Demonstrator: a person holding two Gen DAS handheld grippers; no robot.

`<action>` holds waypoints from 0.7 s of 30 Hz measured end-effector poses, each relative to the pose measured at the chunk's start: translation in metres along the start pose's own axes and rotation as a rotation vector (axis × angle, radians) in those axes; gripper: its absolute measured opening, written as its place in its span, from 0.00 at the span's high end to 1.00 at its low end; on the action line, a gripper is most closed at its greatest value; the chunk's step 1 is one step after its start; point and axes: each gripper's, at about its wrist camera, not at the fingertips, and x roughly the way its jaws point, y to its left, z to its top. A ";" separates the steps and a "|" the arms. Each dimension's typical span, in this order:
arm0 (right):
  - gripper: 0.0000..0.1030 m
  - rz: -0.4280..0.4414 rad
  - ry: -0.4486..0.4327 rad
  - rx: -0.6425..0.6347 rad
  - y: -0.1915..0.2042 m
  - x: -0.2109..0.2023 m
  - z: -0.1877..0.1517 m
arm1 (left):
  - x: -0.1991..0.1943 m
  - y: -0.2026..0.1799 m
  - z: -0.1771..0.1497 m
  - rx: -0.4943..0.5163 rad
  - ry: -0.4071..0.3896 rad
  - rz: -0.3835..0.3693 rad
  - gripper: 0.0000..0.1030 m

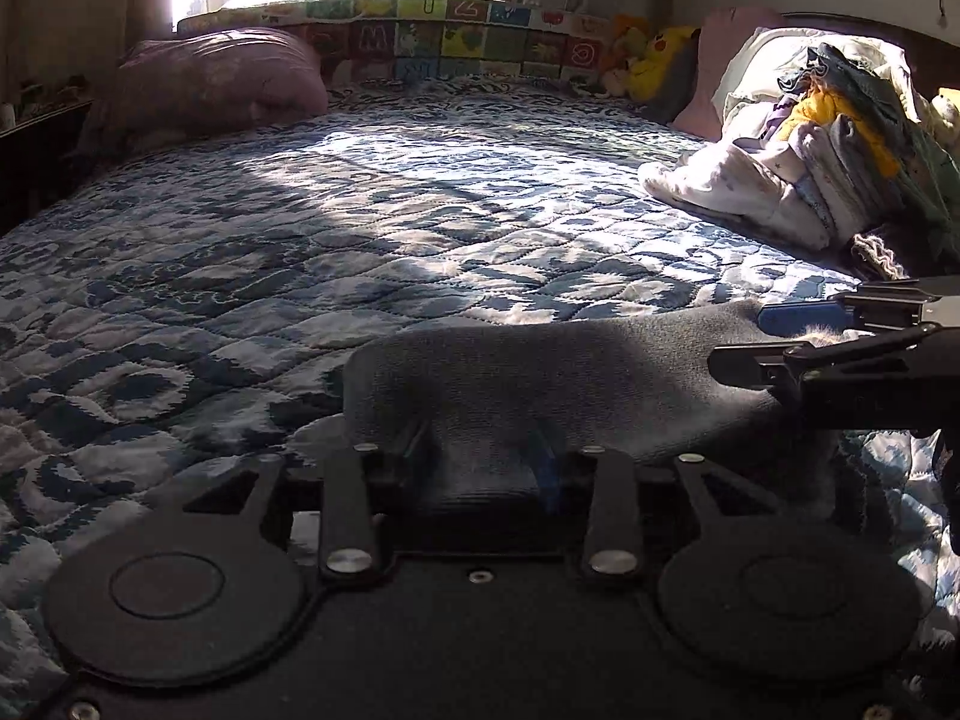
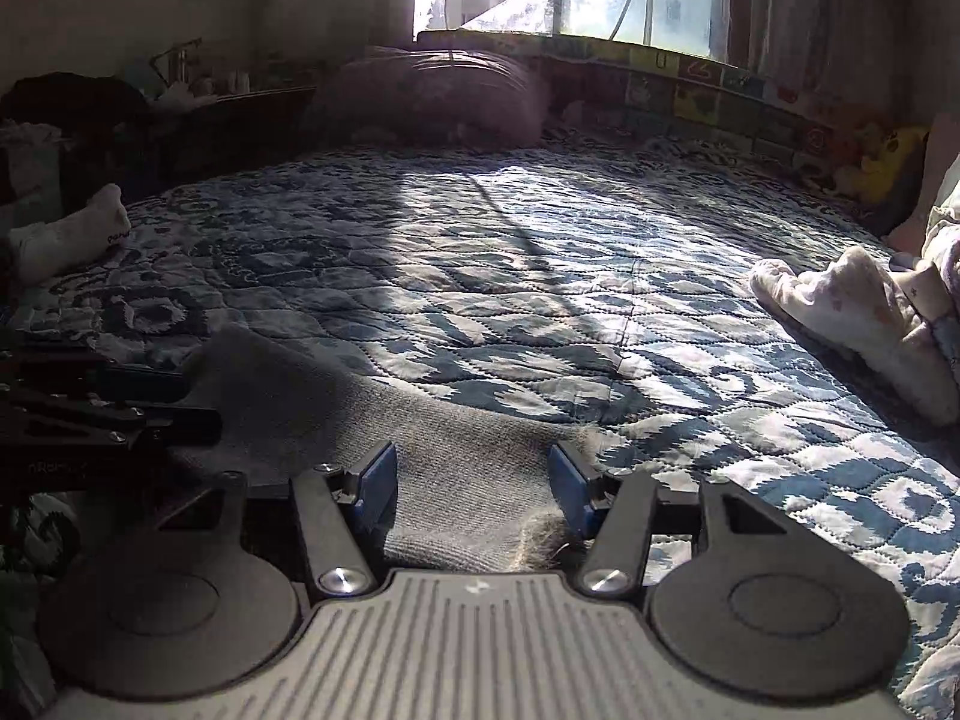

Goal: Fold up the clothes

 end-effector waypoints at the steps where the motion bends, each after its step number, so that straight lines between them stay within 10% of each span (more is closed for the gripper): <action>1: 0.41 0.000 -0.023 0.007 -0.004 0.003 -0.015 | 0.000 -0.003 -0.007 0.015 -0.034 0.007 0.66; 13: 0.37 -0.016 -0.040 0.052 -0.006 -0.008 -0.017 | -0.004 0.005 -0.002 -0.022 -0.029 -0.010 0.61; 15: 0.17 -0.103 -0.052 0.059 -0.004 -0.021 -0.019 | -0.017 0.014 0.002 -0.097 -0.014 -0.034 0.54; 21: 0.14 0.003 -0.027 0.412 -0.043 -0.039 -0.037 | -0.043 0.055 0.000 -0.423 -0.024 -0.093 0.36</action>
